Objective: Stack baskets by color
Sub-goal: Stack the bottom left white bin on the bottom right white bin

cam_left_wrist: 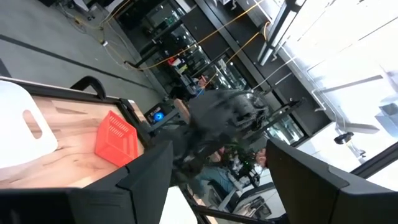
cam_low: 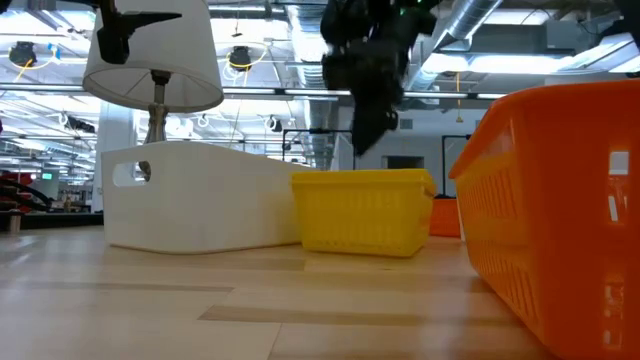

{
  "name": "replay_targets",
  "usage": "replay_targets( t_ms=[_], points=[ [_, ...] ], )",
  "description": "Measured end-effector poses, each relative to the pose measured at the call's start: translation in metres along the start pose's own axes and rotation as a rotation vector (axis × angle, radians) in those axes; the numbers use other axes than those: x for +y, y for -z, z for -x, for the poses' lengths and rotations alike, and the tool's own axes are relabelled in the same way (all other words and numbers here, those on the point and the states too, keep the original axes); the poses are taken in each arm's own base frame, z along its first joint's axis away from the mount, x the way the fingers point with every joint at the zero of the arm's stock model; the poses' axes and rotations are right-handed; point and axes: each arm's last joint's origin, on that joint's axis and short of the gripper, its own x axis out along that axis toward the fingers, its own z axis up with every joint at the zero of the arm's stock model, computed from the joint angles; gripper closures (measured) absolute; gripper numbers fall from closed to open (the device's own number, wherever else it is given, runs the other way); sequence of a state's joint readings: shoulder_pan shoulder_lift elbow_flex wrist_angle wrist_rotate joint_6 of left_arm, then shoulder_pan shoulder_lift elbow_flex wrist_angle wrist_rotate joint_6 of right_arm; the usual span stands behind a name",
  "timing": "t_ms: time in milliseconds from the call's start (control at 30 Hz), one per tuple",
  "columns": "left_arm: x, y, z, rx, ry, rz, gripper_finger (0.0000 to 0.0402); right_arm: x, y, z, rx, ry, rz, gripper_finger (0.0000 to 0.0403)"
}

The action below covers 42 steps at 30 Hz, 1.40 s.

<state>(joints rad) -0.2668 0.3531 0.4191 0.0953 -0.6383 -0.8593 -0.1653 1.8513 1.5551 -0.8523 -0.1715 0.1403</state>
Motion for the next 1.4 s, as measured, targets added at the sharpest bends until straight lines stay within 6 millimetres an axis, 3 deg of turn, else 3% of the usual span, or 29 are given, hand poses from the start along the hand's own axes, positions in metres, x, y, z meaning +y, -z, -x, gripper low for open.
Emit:
replay_targets(
  t_ms=[133,300,667,900,1133,1267,1400],
  points=[
    [0.000,0.000,0.000,-0.006,-0.005,0.000,0.0155,0.013,-0.010,0.006,-0.147,0.034,-0.011,0.0200],
    [0.000,0.000,0.000,-0.010,-0.009,0.001,0.0155,0.021,-0.021,-0.016,-0.226,0.031,0.015,0.0200],
    [0.000,0.000,0.000,-0.011,-0.010,0.001,0.0155,0.012,-0.038,-0.069,-0.160,0.048,-0.001,0.0200],
    [0.000,0.000,0.000,-0.012,-0.010,0.016,0.0155,0.003,-0.041,-0.093,-0.074,0.065,0.002,0.0200],
    [0.001,0.000,0.000,-0.011,-0.012,0.015,0.0155,0.001,-0.039,-0.104,-0.011,0.076,0.012,0.0202],
    [0.001,0.000,0.000,-0.009,-0.016,0.011,0.0155,0.000,-0.039,-0.103,-0.015,0.090,0.014,0.0248],
    [0.001,0.000,0.000,-0.007,-0.018,0.010,0.0155,-0.004,-0.039,-0.101,-0.010,0.098,-0.015,0.0347]
  ],
)
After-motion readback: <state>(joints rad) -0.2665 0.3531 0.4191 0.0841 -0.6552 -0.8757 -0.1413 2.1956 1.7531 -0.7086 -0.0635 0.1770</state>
